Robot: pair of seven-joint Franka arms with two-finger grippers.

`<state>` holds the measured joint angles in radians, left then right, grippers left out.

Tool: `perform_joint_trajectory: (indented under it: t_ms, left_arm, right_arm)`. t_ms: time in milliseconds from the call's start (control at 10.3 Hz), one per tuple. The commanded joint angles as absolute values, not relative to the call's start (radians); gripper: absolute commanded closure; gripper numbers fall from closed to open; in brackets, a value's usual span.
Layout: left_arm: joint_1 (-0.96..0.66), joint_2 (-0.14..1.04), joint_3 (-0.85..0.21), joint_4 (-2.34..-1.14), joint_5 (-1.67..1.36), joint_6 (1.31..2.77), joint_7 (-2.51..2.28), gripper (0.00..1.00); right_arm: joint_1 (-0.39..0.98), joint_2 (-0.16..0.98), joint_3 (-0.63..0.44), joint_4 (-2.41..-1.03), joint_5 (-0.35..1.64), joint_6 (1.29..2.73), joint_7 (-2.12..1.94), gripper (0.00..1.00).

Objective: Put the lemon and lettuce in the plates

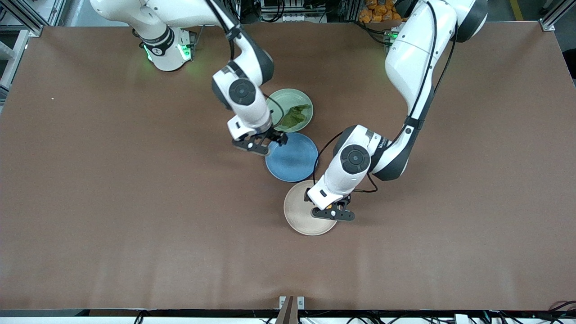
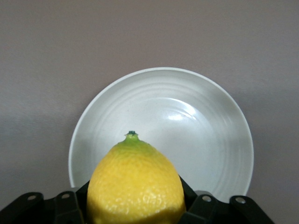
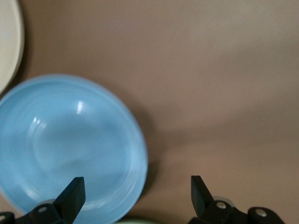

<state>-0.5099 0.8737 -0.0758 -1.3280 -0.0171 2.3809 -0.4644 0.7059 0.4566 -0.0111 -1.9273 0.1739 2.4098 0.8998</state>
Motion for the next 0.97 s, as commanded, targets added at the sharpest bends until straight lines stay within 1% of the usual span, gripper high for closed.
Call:
perform_joint_trajectory:
  t_ms: [0, 194, 486, 583, 680, 777, 874]
  left_arm:
    - [-0.523, 0.928, -0.061, -1.278, -0.037, 2.414, -0.495, 0.75]
    - [-0.526, 0.951, -0.060, -1.278, -0.035, 2.451, -0.495, 0.75]
    - [-0.526, 0.971, -0.058, -1.278, -0.035, 2.473, -0.495, 0.75]
    - [-0.526, 0.971, -0.057, -1.278, -0.035, 2.473, -0.494, 0.72]
    - [-0.526, 0.971, -0.055, -1.278, -0.034, 2.473, -0.491, 0.38]
    - [-0.526, 0.968, -0.052, -1.278, -0.031, 2.473, -0.492, 0.13]
    - [-0.528, 0.965, -0.048, -1.278, -0.031, 2.471, -0.494, 0.04]
  right_arm:
    - [0.591, 0.456, 0.003, -1.922, 0.160, 2.393, 0.769, 0.00]
    - [0.470, 0.456, 0.003, -1.922, 0.160, 2.338, 0.614, 0.00]
    - [0.261, 0.456, 0.003, -1.922, 0.160, 2.324, 0.341, 0.00]
    - [0.199, 0.457, 0.003, -1.924, 0.156, 2.325, 0.251, 0.00]
    - [0.149, 0.454, 0.002, -1.930, 0.156, 2.324, 0.157, 0.00]
    - [0.114, 0.450, 0.002, -1.933, 0.156, 2.322, 0.097, 0.00]
    - [0.080, 0.448, 0.000, -1.933, 0.155, 2.316, 0.042, 0.00]
